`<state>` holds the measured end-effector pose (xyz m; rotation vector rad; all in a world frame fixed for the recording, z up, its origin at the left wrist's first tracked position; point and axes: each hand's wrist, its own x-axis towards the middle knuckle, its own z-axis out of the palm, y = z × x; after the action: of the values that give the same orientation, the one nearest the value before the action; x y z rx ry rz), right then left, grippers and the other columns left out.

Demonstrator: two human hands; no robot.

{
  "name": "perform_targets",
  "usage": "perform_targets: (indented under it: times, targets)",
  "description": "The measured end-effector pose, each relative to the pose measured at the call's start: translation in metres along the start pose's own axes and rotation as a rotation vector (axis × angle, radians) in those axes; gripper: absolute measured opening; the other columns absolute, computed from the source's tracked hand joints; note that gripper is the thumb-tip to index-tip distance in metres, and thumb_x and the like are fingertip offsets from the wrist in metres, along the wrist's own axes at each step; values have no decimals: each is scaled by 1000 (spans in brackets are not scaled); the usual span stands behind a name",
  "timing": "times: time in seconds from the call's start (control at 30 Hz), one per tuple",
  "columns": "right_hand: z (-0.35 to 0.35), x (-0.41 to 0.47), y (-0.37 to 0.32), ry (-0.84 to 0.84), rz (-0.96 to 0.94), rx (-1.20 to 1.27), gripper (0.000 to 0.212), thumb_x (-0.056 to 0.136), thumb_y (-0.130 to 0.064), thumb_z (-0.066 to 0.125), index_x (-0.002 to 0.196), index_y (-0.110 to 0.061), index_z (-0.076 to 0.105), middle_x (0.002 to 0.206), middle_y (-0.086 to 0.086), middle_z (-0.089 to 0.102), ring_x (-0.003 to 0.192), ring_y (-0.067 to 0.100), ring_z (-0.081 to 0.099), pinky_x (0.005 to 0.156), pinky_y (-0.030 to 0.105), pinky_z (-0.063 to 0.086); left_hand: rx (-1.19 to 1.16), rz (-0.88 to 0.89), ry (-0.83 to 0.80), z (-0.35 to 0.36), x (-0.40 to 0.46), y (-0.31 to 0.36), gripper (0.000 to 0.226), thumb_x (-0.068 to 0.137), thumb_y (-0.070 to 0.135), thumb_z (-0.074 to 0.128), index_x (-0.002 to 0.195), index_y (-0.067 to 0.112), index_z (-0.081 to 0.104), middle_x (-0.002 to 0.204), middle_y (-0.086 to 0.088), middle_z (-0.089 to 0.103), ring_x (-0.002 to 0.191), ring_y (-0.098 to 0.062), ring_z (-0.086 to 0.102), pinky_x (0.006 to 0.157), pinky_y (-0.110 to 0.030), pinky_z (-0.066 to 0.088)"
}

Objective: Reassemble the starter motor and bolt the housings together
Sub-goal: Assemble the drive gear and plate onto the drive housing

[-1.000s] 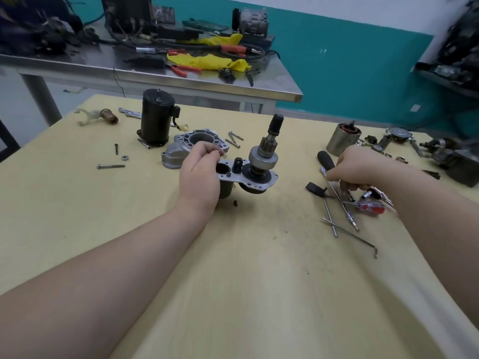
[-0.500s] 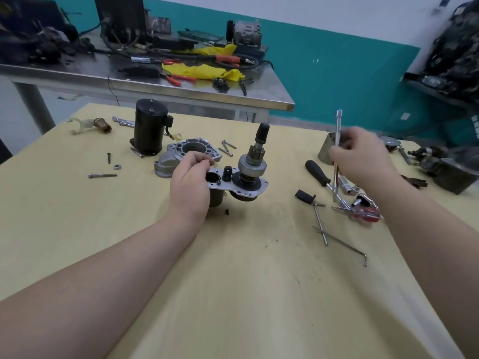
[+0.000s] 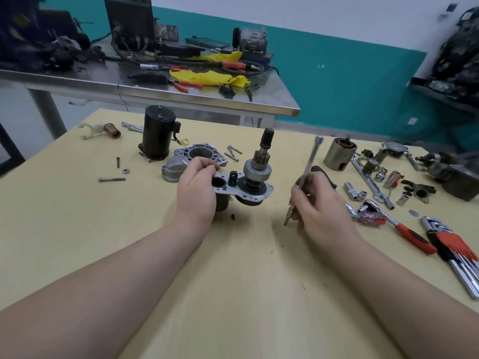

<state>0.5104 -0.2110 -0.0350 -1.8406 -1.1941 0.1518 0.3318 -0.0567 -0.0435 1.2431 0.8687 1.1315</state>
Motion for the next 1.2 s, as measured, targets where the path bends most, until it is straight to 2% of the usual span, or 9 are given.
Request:
perform_targets:
  times: [0.13,0.23,0.43,0.6,0.73,0.83,0.97,1.07,1.2]
  targets:
    - [-6,3,-39,50,-21,527,11,113,-19,47,106,-27,49,83,12,71,64,38,73,55,46,60,20,13,5,0,0,-1,21,97,20,53,82,25,67,74,17,63,86,-18,59,78,-40,47]
    - [-8,14,-83,0,-166,712,8,112,-22,44,111,-29,49,92,17,73,66,43,75,53,44,63,43,42,3,0,-1,-1,21,99,19,53,83,23,66,73,20,61,82,-9,57,76,-36,43]
    - [9,38,-123,-40,-422,449,8,107,-10,57,112,-13,52,91,10,76,83,20,77,68,29,58,32,34,-31,0,-2,-1,14,92,25,55,81,22,64,73,16,59,77,-9,54,72,-36,41]
    - [20,47,-118,-51,-512,185,16,101,-25,68,108,-16,56,93,-9,74,92,18,77,97,62,52,-10,-4,-2,-2,3,-1,16,88,23,57,75,26,65,79,7,63,77,-10,58,70,-32,45]
    - [8,63,-120,-228,-502,249,15,100,-15,69,107,-13,56,97,9,74,93,18,78,85,47,63,39,60,-67,-6,3,-2,16,90,24,54,88,14,67,81,5,64,78,-3,59,67,-20,48]
    - [0,68,-116,-330,-517,198,16,100,-13,68,110,-6,58,96,11,76,91,20,78,82,51,62,80,108,-71,-8,5,-3,18,97,15,54,85,13,68,77,14,63,71,9,58,59,-5,43]
    - [-2,68,-109,-336,-563,150,23,96,-15,75,107,2,64,94,10,74,90,23,77,84,42,63,101,108,-79,-8,6,-2,26,97,17,55,77,26,68,77,16,65,74,8,61,58,-7,45]
    - [-1,67,-110,-339,-579,172,20,94,-13,77,104,1,67,94,10,73,91,22,77,84,35,62,104,80,-78,-8,6,-1,19,86,28,54,76,30,70,84,11,68,81,1,61,70,-19,48]
    - [-1,69,-111,-332,-599,143,18,94,-13,79,103,-2,68,94,6,73,92,20,76,85,29,61,115,111,-90,-9,6,-2,22,88,26,53,74,32,70,80,17,66,75,8,60,59,-6,42]
